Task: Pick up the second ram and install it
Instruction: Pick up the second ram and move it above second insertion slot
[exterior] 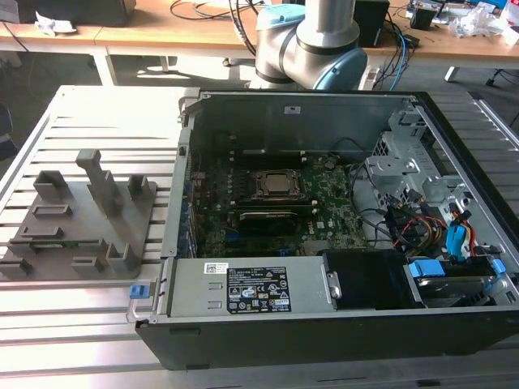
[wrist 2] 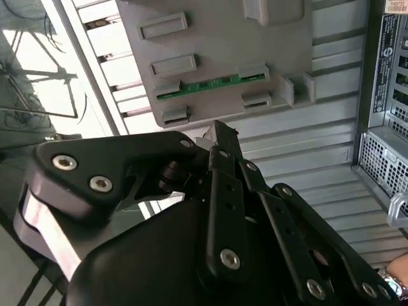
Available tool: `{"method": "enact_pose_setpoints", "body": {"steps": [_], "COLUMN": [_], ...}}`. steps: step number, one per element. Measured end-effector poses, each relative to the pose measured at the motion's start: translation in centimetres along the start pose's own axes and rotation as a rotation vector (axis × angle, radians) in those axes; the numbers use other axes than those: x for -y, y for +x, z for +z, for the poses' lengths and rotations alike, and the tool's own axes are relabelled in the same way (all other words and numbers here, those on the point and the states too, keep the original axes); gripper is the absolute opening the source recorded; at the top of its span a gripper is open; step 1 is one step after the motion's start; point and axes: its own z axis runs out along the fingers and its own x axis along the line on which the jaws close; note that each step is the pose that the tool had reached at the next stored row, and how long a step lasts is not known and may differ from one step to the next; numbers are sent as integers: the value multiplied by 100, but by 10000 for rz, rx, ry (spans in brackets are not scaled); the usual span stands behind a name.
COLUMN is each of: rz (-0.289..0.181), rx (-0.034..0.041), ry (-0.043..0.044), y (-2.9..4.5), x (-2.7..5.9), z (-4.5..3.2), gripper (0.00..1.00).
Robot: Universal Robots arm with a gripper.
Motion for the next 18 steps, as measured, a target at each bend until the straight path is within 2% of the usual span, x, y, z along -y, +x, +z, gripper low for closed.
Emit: {"method": "enact_pose_setpoints", "body": {"steps": [3,6,8,12,13,17,18], "rz": [537,1581,1916,3363,3865,4805,5244], "rx": [16,47,58,101,116,146,158], "ry": [-5,-9,-11,-18,-21,-25,-27], "y": [-1,0,0,0,0,0,0], "x": [0,0,0,0,0,0,0], "z": [0,2,3,6,7,9,10], "gripper": [11,11,11,11,11,11,11]}}
